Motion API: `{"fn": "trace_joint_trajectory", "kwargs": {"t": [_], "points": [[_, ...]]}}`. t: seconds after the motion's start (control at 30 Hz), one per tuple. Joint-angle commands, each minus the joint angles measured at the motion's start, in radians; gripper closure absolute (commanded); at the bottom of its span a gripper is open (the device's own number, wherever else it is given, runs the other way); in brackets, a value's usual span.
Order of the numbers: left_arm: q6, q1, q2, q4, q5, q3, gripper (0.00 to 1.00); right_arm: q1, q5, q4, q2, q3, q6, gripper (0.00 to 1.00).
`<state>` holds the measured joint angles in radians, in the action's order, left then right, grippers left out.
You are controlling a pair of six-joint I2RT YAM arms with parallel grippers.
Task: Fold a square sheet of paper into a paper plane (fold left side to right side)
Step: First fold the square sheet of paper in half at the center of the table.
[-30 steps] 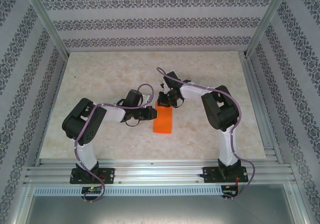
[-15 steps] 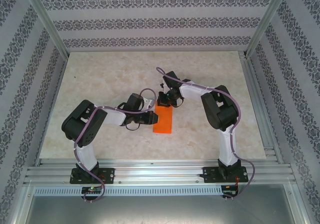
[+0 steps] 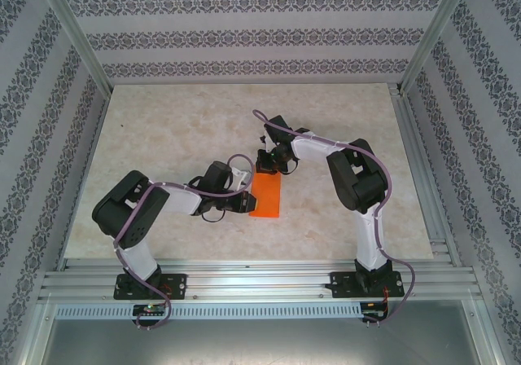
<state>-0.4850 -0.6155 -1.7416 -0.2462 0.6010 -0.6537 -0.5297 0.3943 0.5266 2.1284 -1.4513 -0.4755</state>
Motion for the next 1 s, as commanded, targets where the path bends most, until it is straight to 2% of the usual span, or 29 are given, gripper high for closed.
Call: {"fn": "trace_joint_trajectory", "kwargs": {"t": [0.0,0.1,0.43,0.6,0.7,0.83,0.87,0.97], "points": [[0.059,-0.036,0.024,0.179,-0.030,0.027,0.89,-0.005,-0.083,0.067,0.059,0.005,0.018,0.99],[0.064,-0.055,0.040,0.205,-0.045,0.032,0.89,-0.006,-0.083,0.068,0.061,0.002,0.017,0.99],[-0.006,-0.118,0.080,0.142,-0.064,0.130,0.89,-0.006,-0.077,0.064,0.065,0.005,0.018,0.99],[-0.045,-0.119,0.189,0.134,-0.075,0.189,0.89,-0.009,-0.057,0.050,0.062,0.000,0.018,0.99],[-0.038,-0.119,0.308,0.207,-0.090,0.161,0.87,-0.012,-0.036,0.034,0.037,-0.011,0.014,0.97],[0.046,-0.119,0.471,0.396,-0.205,0.056,0.69,-0.011,-0.040,0.061,-0.042,-0.041,0.030,0.88],[0.081,-0.119,0.499,0.437,-0.241,0.033,0.61,-0.010,-0.051,0.073,-0.071,-0.044,0.037,0.86],[0.185,-0.119,0.547,0.527,-0.357,-0.021,0.52,0.003,-0.081,0.099,-0.168,-0.026,0.052,0.79]]}}
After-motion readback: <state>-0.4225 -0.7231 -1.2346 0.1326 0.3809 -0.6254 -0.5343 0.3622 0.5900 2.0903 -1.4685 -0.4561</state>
